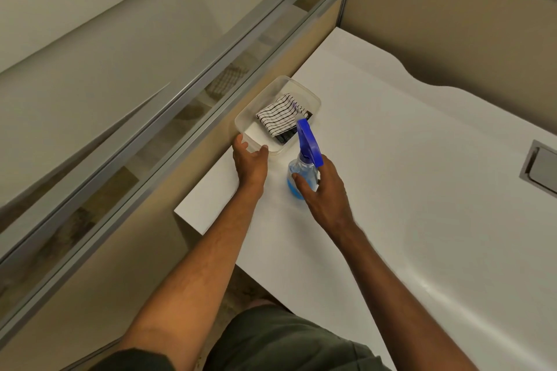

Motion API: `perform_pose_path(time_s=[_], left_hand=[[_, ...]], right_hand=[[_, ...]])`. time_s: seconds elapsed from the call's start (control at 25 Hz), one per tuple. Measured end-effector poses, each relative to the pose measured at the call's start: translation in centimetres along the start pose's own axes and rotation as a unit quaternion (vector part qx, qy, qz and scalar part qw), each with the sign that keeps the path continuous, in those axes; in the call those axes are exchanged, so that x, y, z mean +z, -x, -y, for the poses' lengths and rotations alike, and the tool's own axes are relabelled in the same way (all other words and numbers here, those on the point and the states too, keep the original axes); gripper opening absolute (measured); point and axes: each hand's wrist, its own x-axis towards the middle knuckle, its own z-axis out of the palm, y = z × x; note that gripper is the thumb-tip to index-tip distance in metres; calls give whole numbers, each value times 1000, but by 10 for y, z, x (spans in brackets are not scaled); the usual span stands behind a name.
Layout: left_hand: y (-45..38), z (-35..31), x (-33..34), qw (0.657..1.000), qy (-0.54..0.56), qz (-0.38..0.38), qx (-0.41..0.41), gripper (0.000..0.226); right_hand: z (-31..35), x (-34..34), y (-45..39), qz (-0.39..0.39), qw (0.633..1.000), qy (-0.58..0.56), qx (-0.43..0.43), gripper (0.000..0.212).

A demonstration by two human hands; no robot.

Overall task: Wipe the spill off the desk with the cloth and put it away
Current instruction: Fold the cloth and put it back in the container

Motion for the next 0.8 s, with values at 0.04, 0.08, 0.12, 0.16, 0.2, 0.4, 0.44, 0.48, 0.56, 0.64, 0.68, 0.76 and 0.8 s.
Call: perform_pose_path(time_s=[0.04, 0.08, 0.12, 0.16, 0.2, 0.4, 0.44, 0.48, 0.56, 0.64, 0.68, 0.76, 0.8], left_hand=[[0, 1, 1, 1000, 26, 2, -12, 74], [0, 1, 2, 998, 50, 4, -22, 74], [0, 1, 3, 997, 69, 6, -29, 73], [0, 2, 4, 996, 82, 8, -32, 73], [0, 2, 5, 995, 91, 10, -33, 72], [-3, 0, 7, 985, 161, 18, -64, 70], [-4, 0, 7, 981, 178, 20, -78, 70], [-4, 1, 7, 977, 193, 20, -93, 70], [-6, 2, 7, 967, 222, 25, -119, 69], [-6, 2, 7, 959, 248, 32, -135, 67], [-7, 2, 7, 955, 258, 34, -140, 66], [-5, 1, 8, 952, 271, 30, -142, 63], [-4, 1, 9, 951, 275, 26, -141, 62]], right_hand=[[0, 1, -1, 0, 1000, 11, 3, 66], [1, 1, -1, -1, 1000, 20, 5, 66], [2, 1, -1, -1, 1000, 27, 9, 66], [4, 0, -1, 0, 999, 34, 11, 66], [6, -2, -2, 1, 999, 42, 10, 66], [24, -23, -2, -38, 992, 112, -29, 65], [30, -28, -3, -51, 991, 120, -34, 65], [37, -33, -4, -65, 989, 124, -41, 64], [54, -43, -6, -101, 985, 120, -72, 62], [74, -50, -9, -128, 979, 106, -117, 62], [85, -52, -13, -136, 976, 98, -141, 62], [105, -52, -22, -143, 970, 77, -179, 62], [113, -48, -29, -141, 969, 66, -193, 62]])
